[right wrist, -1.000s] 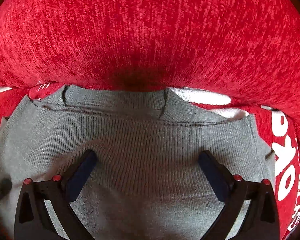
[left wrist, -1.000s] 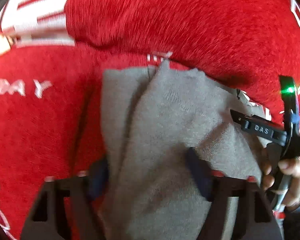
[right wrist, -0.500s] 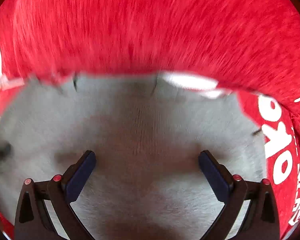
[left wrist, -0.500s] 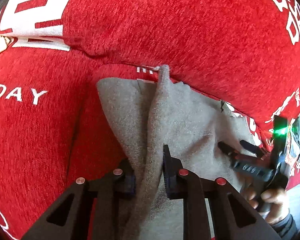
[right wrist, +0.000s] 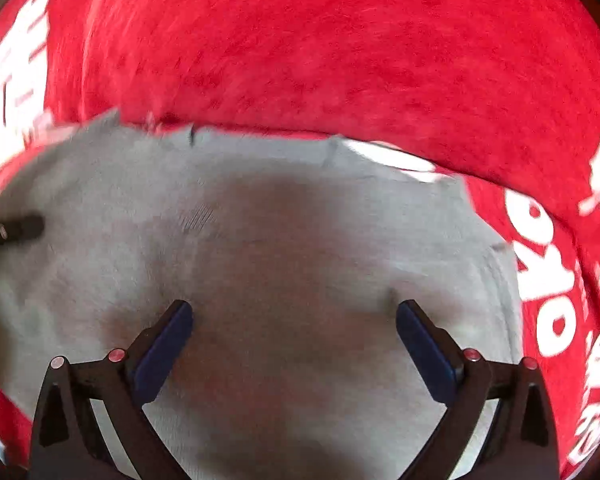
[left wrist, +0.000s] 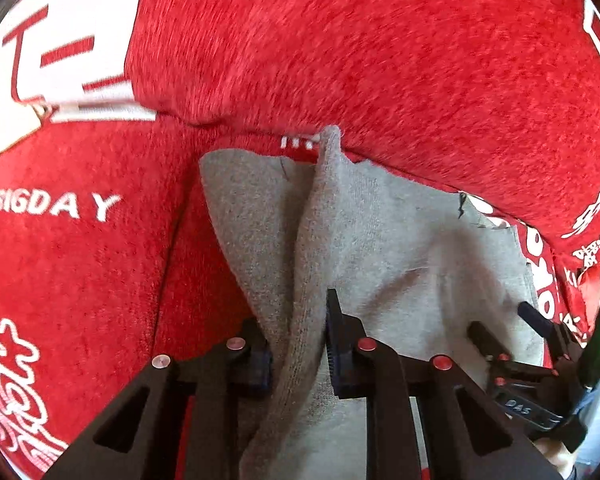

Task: Fold small clothes
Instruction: 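Fold the held edge over the bundle with the left gripper while the right gripper presses it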

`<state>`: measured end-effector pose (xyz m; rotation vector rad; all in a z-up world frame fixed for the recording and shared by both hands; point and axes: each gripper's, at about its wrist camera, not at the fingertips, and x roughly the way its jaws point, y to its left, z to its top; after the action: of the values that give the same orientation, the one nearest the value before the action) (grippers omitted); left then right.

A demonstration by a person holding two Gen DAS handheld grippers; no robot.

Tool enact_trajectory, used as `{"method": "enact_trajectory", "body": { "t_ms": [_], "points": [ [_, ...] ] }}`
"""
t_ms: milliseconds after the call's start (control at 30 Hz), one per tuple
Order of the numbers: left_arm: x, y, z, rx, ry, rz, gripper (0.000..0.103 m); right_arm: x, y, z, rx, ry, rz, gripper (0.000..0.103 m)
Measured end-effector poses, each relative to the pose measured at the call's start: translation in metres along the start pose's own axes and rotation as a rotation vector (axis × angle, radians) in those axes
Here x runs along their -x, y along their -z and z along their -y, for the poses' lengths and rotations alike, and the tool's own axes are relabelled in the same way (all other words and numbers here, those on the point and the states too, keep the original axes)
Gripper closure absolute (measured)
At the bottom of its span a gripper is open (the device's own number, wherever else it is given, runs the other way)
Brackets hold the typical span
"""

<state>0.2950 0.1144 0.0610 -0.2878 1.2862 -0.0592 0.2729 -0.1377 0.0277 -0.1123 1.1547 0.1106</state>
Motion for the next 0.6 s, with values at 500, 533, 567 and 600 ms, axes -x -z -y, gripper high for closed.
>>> {"method": "enact_trajectory", "body": {
  "t_ms": [500, 533, 567, 600],
  "points": [
    [0.038, -0.003, 0.090, -0.102, -0.191, 0.015, 0.082, 0.015, 0.061, 0.007, -0.029, 0.021, 0.055, 0.002],
    [0.038, -0.002, 0.095, -0.103, -0.198, 0.013, 0.082, 0.008, 0.062, 0.010, -0.014, 0.016, 0.048, 0.002],
    [0.039, -0.001, 0.101, -0.103, -0.200, 0.012, 0.082, 0.008, 0.062, 0.009, 0.009, 0.012, 0.041, 0.002],
    [0.040, 0.002, 0.108, -0.108, -0.202, 0.012, 0.082, 0.011, 0.061, 0.008, 0.033, 0.007, 0.029, 0.002]
  ]
}}
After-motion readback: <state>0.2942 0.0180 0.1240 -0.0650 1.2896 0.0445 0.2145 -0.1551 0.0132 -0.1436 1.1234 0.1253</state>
